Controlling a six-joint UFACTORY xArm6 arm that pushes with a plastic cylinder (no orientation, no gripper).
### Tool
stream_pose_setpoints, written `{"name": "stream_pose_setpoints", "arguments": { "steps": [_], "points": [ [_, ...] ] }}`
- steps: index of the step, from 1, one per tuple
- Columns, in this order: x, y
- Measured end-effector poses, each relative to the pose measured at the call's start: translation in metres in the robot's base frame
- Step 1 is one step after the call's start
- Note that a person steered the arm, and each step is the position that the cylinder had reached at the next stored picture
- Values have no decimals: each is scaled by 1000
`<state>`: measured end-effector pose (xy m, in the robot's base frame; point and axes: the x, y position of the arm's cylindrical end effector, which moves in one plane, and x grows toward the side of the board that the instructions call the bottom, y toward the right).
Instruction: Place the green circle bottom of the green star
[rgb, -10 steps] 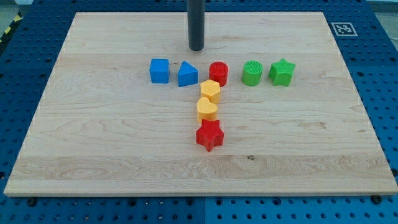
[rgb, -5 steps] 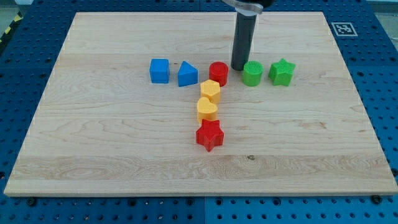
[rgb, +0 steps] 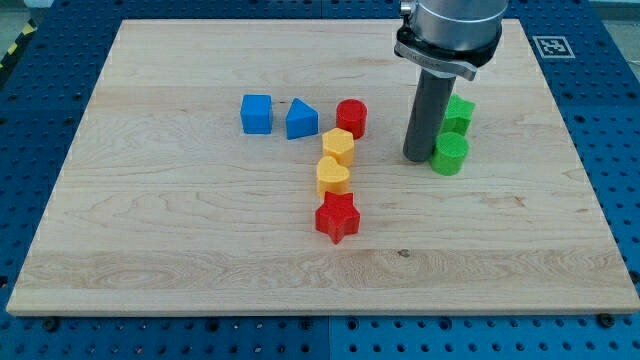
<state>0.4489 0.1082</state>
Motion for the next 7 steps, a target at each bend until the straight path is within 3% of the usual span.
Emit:
{"name": "stream_pose_setpoints", "arguments": {
  "steps": [5, 7],
  "points": [
    [21, 15],
    [107, 15]
  ]
}}
